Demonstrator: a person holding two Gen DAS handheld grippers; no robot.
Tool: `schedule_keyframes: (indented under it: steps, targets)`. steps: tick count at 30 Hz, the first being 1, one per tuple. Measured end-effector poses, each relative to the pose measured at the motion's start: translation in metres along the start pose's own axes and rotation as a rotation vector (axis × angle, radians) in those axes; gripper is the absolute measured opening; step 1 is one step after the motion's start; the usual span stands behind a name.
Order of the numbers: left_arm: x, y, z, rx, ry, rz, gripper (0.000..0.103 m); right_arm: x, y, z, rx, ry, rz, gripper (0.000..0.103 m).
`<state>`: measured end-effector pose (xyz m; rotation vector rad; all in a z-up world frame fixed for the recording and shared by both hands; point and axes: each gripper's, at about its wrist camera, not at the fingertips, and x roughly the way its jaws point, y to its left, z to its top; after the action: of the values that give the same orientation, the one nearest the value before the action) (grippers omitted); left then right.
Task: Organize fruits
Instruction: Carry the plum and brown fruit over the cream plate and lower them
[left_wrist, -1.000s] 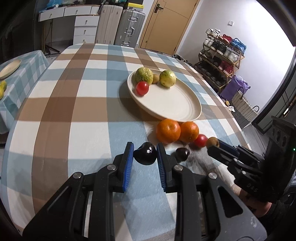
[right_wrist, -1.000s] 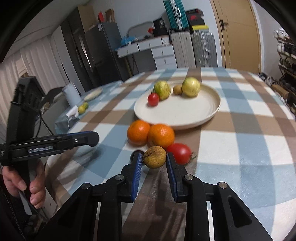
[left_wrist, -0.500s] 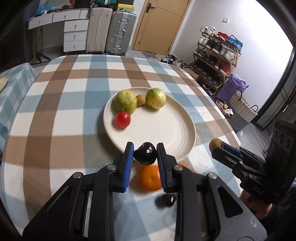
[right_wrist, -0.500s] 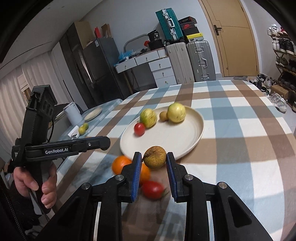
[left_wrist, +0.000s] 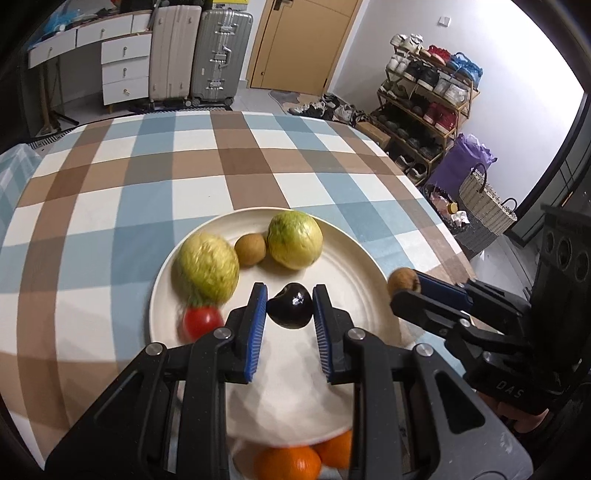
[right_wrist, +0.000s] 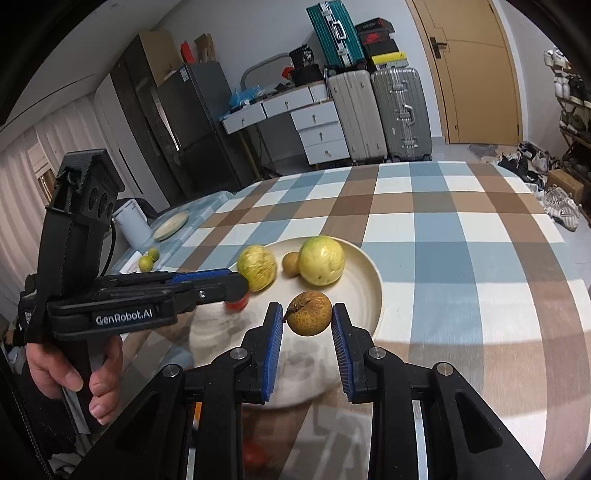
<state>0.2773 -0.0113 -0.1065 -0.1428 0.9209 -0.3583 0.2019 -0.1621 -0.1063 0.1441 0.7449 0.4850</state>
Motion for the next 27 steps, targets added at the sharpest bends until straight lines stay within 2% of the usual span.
schedule_keyframes:
  steps: [12,27]
  targets:
    - [0.042,0.014,0.020,0.015,0.043,0.007,0.022,0.060,-0.025,0.023,0.011,0.092,-0.016,0.028]
    - [0.048,0.014,0.024,-0.006,0.044,-0.029,0.024,0.073,-0.026,0.026,-0.004,0.096,-0.029,0.030]
